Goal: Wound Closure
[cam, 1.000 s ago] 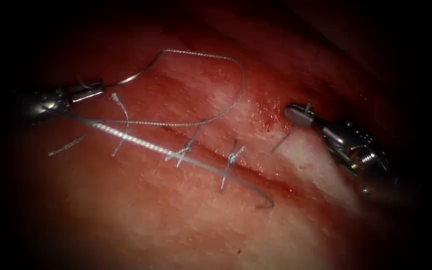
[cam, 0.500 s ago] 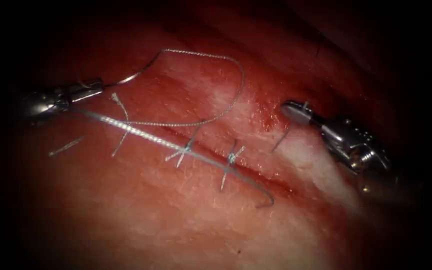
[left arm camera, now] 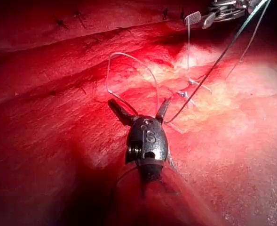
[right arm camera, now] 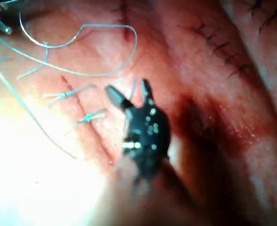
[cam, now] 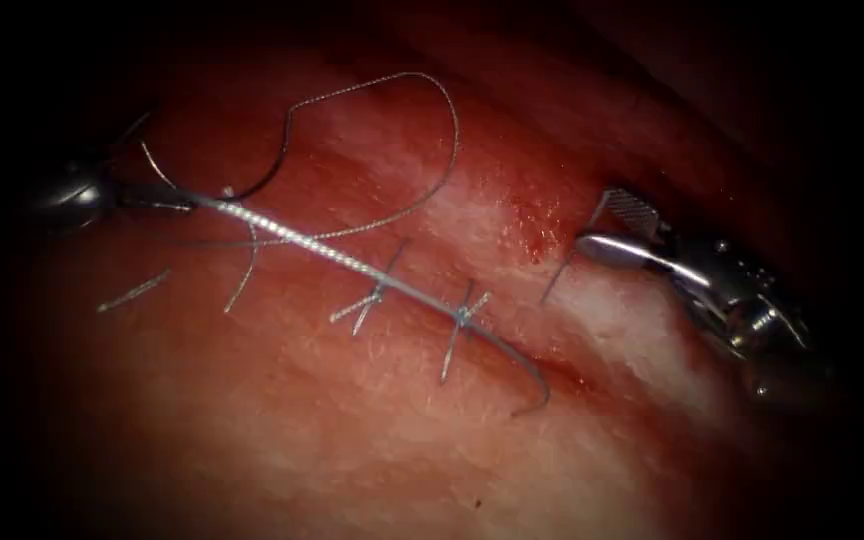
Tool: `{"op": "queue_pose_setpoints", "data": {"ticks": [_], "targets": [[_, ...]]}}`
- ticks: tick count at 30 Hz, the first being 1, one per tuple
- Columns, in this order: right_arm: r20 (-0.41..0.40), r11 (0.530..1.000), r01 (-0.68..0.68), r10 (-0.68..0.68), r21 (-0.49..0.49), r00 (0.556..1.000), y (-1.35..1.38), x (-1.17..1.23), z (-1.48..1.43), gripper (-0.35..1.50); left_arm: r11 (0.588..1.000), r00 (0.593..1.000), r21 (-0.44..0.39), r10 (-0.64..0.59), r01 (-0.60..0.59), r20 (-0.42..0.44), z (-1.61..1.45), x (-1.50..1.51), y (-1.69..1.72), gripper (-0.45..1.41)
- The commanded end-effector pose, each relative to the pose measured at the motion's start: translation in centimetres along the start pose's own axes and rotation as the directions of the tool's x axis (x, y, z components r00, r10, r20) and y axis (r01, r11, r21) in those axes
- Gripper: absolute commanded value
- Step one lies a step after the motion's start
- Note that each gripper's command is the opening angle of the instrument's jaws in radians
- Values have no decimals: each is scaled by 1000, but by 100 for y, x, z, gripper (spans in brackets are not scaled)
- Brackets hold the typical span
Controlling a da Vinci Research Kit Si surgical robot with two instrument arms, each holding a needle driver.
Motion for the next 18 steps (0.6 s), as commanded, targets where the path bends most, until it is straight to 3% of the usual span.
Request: {"op": "queue_pose_setpoints", "data": {"ticks": [1,3,4,9,10,11,15,18], "targets": [[1,1000,0,0,2,1000,-1,-8,4,83,1000,1000,-5,2,-2,1,6,-7,3,111],[1,1000,6,-6,3,1000,-1,-8,1,81,994,997,-77,72,-73,-16,-9,0,4,108],[2,1000,7,-7,4,1000,0,-8,0,81,990,997,-114,76,-79,-24,-24,1,4,96],[2,1000,13,-13,5,1000,-1,-9,0,79,975,988,-157,151,-155,-38,-49,2,-2,89],[2,1000,13,-13,5,1000,-1,-9,-1,79,949,977,-235,207,-211,-42,-52,-5,5,89],[2,1000,13,-13,5,1000,-1,-9,-1,79,949,977,-235,207,-211,-42,-52,-5,5,89],[1,1000,19,-19,6,1000,-1,-9,-1,78,891,955,-388,287,-237,76,-42,-35,49,89],[1,1000,25,-25,7,1000,-2,-9,-2,78,871,950,-417,307,-258,53,-35,-38,56,89]]}}
